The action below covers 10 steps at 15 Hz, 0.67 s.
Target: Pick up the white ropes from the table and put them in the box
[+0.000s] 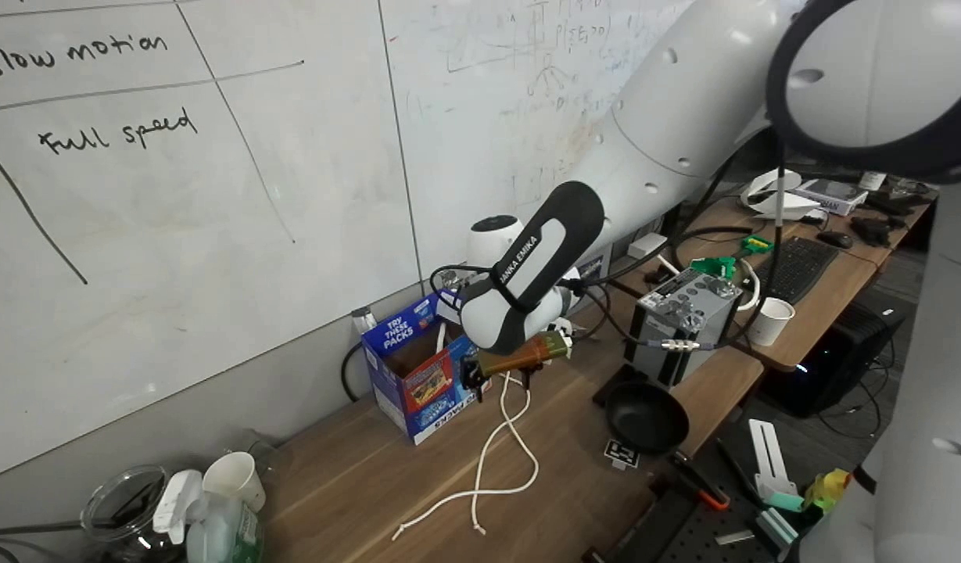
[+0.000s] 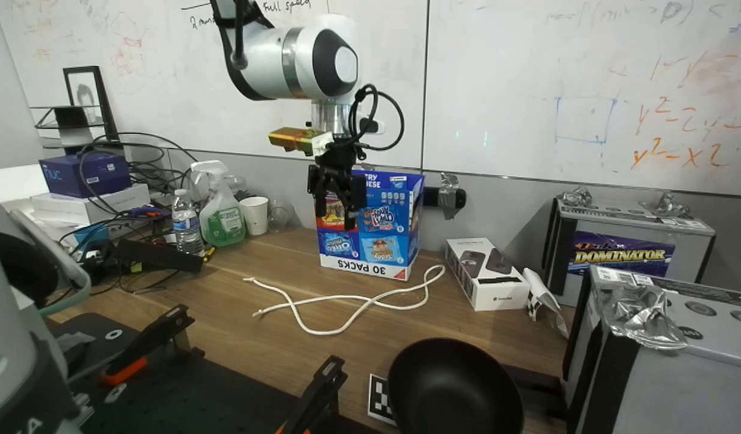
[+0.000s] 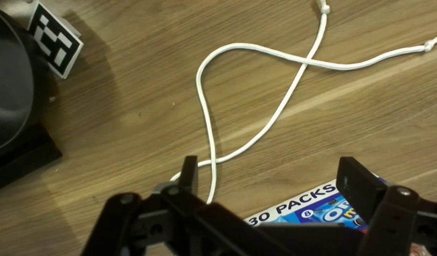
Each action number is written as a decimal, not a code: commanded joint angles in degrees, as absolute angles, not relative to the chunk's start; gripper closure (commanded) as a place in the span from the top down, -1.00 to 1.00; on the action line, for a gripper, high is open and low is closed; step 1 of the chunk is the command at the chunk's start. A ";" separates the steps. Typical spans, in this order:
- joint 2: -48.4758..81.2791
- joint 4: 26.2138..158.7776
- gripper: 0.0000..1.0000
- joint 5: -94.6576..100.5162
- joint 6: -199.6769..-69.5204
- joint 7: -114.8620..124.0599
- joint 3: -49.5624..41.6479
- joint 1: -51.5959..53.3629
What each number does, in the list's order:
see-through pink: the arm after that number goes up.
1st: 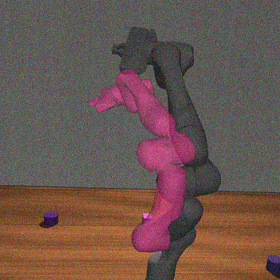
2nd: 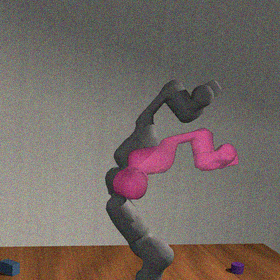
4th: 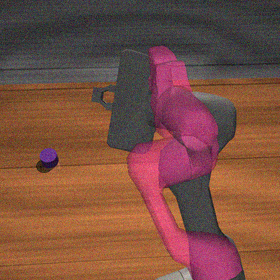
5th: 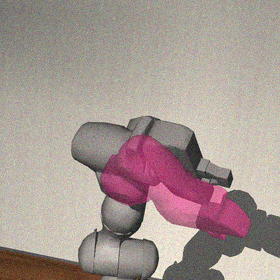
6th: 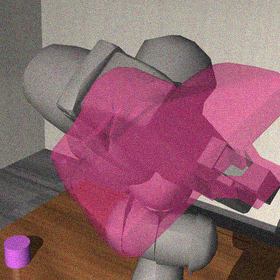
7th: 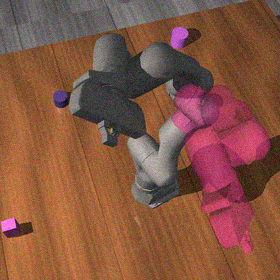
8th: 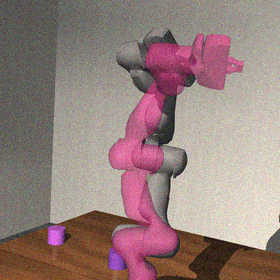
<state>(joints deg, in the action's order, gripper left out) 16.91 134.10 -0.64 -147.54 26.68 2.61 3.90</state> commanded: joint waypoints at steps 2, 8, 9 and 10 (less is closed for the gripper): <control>25.93 128.39 1.00 -6.36 -151.16 21.67 2.18 3.22; 36.28 121.75 1.00 -8.67 -154.00 20.06 0.75 2.94; 37.62 120.91 1.00 -8.65 -154.45 20.49 0.30 3.13; 39.12 119.98 1.00 -8.55 -154.84 21.01 -0.27 3.43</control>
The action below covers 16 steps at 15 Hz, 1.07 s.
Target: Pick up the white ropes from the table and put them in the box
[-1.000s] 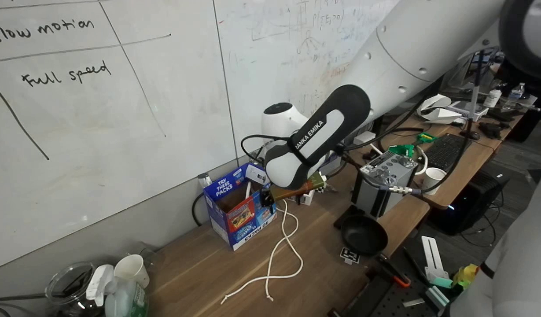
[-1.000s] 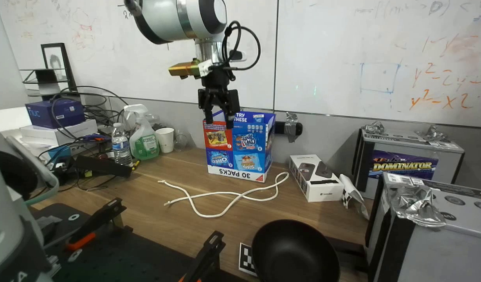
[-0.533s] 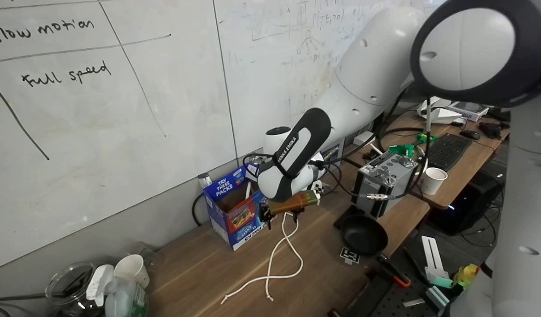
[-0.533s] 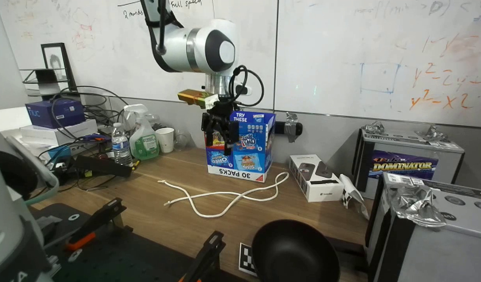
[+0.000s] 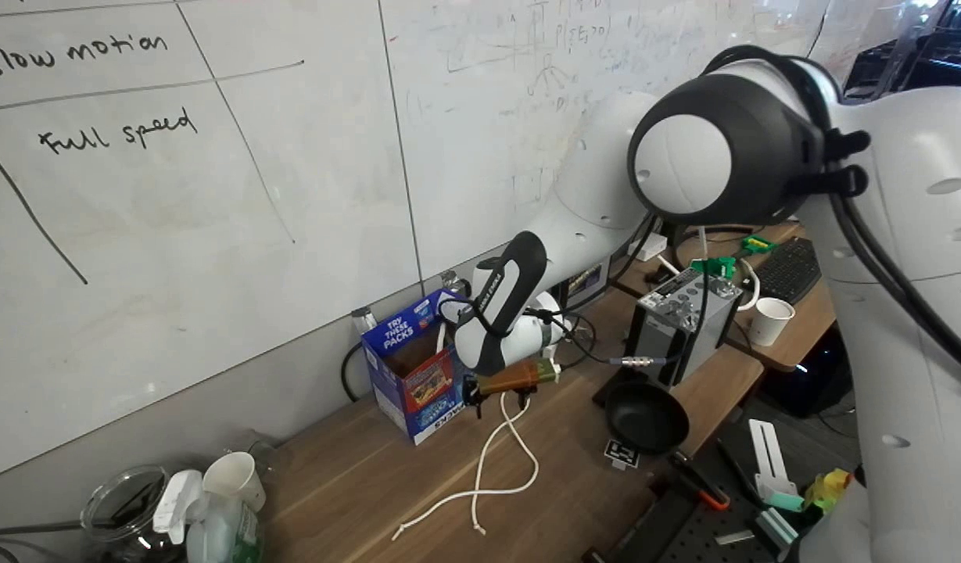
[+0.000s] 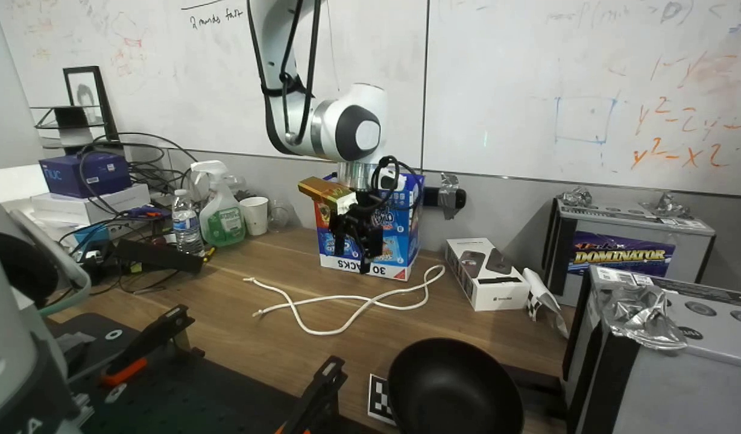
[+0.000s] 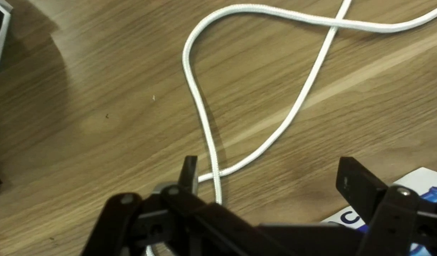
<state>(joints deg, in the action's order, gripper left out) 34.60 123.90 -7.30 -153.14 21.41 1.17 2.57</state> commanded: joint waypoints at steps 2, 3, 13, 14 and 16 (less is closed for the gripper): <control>41.54 118.52 1.00 -8.56 -155.78 21.50 -1.05 3.67; 42.78 117.61 1.00 -8.85 -156.02 21.02 -0.89 3.23; 48.44 115.06 1.00 -12.77 -158.99 21.39 -0.75 2.44; 48.63 115.03 1.00 -12.96 -159.16 21.38 -0.77 2.38; 49.28 114.58 1.00 -13.52 -159.31 21.47 -0.70 2.25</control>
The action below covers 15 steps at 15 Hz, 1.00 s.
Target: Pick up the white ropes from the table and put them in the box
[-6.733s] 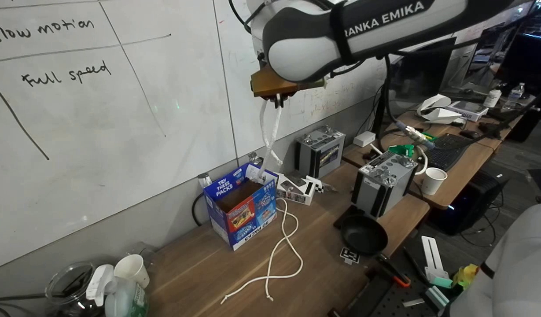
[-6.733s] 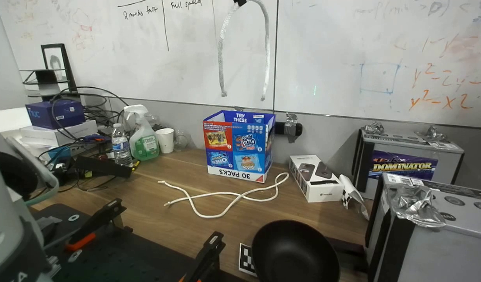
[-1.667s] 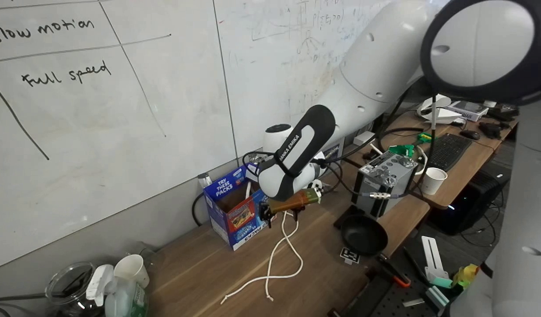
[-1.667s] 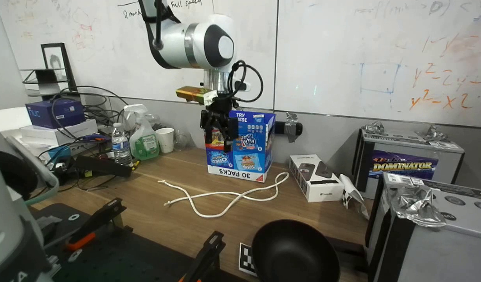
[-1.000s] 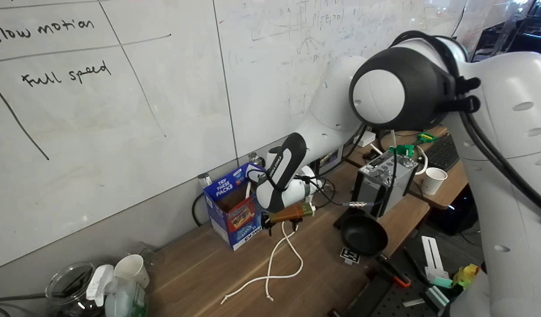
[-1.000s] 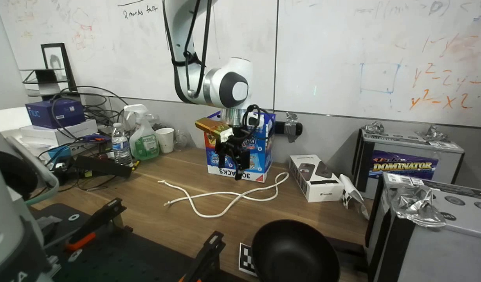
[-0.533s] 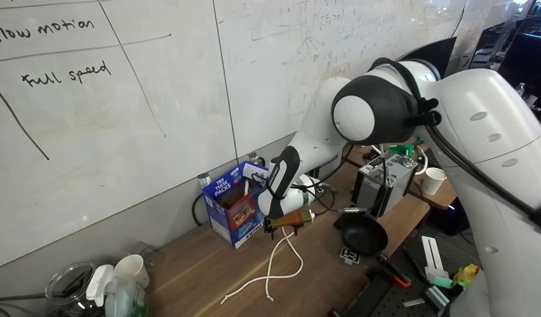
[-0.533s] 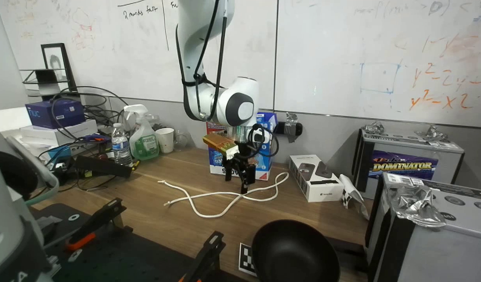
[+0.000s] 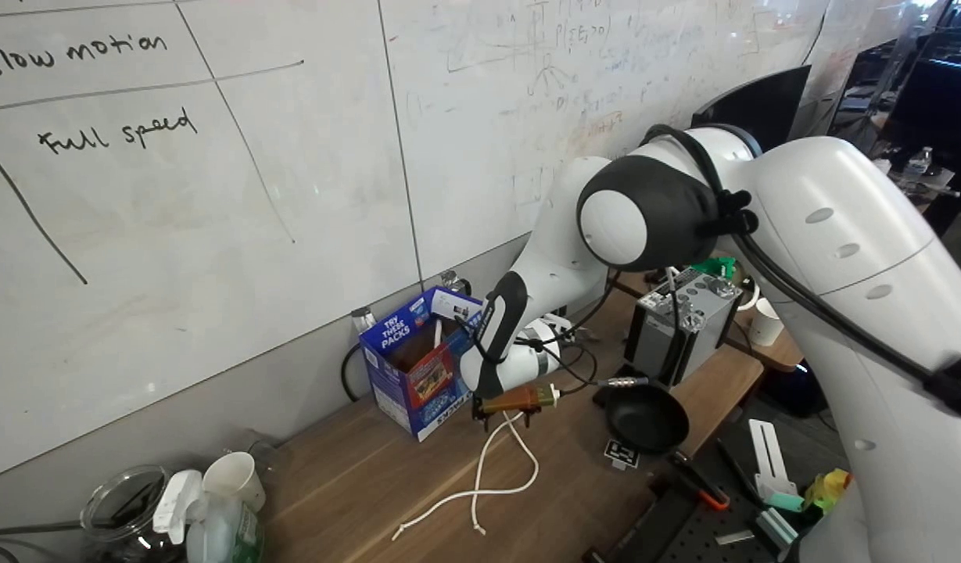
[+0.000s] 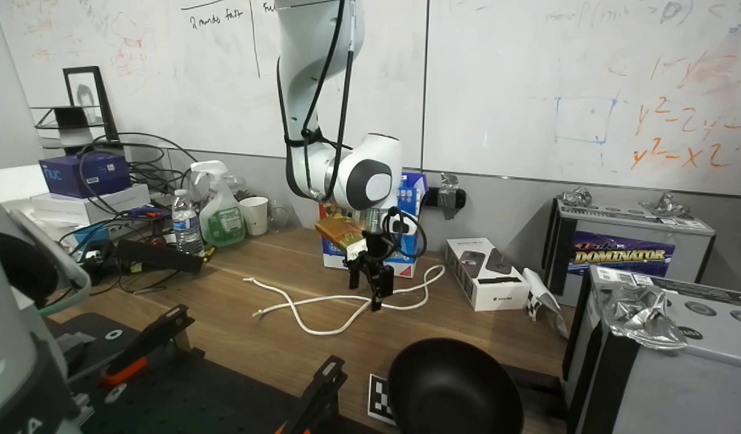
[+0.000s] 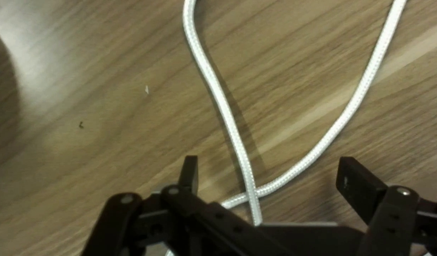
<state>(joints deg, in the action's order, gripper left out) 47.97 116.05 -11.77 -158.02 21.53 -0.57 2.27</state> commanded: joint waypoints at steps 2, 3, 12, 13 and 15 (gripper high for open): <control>49.65 114.18 1.00 -14.07 -159.22 21.62 -0.60 2.14; 49.81 114.00 1.00 -14.33 -159.21 21.68 -0.53 2.09; 50.46 114.63 1.00 -14.87 -161.96 22.38 -0.91 2.73; 50.45 114.72 1.00 -14.86 -162.31 22.41 -0.95 2.75; 50.46 114.95 1.00 -14.91 -163.16 22.50 -0.96 2.72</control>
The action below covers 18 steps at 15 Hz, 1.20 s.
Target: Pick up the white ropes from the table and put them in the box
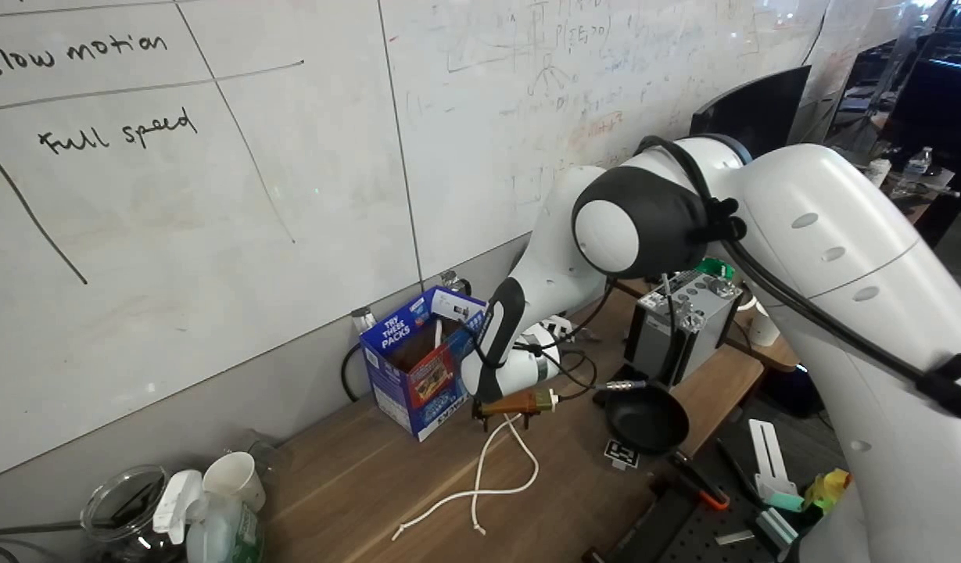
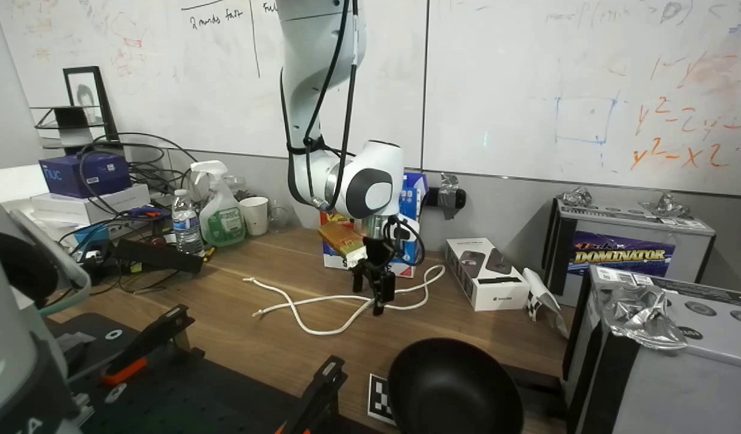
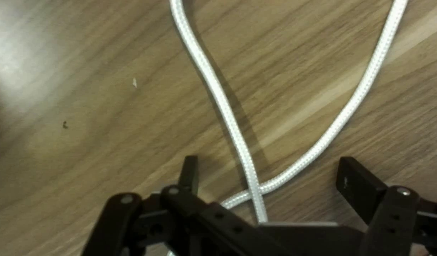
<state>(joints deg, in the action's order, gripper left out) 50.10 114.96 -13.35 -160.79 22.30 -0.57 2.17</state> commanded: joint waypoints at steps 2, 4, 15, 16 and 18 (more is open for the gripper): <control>50.31 115.32 1.00 -15.06 -164.07 22.43 -0.82 2.58; 50.24 115.52 1.00 -15.11 -164.64 22.48 -0.88 2.65; 49.26 116.23 1.00 -14.89 -164.56 22.11 -1.35 2.75; 49.26 116.25 1.00 -14.86 -164.51 22.13 -1.43 2.79; 49.29 116.25 1.00 -14.84 -164.49 22.24 -1.58 2.90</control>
